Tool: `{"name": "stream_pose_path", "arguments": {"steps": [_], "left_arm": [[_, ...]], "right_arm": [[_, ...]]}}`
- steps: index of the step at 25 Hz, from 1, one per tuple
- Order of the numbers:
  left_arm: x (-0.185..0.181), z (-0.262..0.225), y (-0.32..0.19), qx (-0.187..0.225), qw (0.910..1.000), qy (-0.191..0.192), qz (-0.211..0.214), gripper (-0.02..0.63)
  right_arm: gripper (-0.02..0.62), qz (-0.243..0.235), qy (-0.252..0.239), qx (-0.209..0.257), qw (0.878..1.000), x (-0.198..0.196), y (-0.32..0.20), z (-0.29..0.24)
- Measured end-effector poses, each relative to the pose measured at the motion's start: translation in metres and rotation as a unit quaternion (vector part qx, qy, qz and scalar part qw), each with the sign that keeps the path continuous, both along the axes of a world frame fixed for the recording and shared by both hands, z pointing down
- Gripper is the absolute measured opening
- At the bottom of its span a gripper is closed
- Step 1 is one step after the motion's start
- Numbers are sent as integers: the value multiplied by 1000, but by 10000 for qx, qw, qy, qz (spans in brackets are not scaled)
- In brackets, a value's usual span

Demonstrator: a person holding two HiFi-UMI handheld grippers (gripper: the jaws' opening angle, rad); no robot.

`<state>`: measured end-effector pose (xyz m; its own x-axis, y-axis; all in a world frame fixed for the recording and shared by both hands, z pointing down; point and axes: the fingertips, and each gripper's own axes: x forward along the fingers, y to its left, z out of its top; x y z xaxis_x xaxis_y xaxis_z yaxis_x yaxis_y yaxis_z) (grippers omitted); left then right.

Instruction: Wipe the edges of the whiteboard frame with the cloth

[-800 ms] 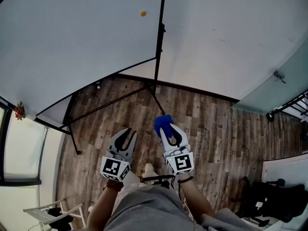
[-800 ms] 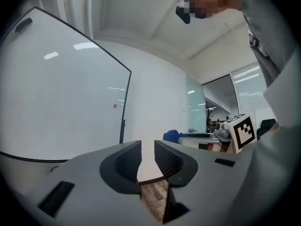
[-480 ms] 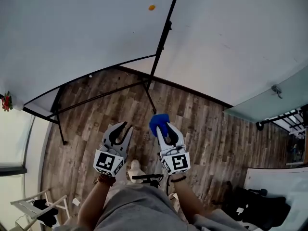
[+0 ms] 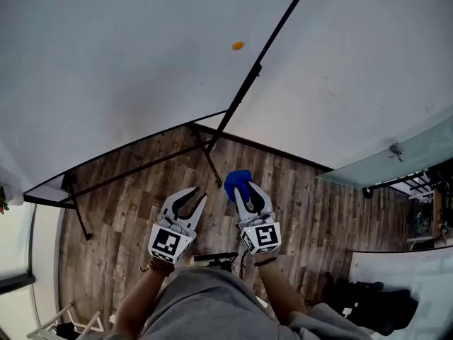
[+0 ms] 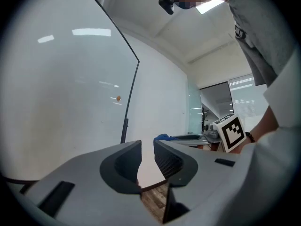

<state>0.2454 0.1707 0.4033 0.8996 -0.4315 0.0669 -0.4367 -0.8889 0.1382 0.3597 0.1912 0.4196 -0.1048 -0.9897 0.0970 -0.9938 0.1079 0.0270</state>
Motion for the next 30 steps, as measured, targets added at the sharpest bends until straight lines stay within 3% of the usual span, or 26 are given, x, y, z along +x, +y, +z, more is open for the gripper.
{"name": "stream_pose_path", "arguments": {"steps": [5, 9, 21, 26, 30], "left_arm": [[12, -1, -55, 102, 9995, -20, 304, 91], [25, 4, -84, -34, 9996, -148, 219, 91], [90, 39, -179, -272, 9953, -551, -749, 89], [111, 40, -194, -72, 9926, -655, -1022, 89], [113, 34, -207, -89, 9852, -890, -1464, 87]], "right_arm": [[121, 171, -36, -68, 9998, 19, -66, 7], [121, 110, 39, -310, 9995, 47, -107, 29], [121, -379, 473, -743, 9954, 166, -255, 128], [121, -636, 564, -1010, 9913, 185, -281, 179], [121, -773, 458, -1259, 9880, 188, -297, 205]]}}
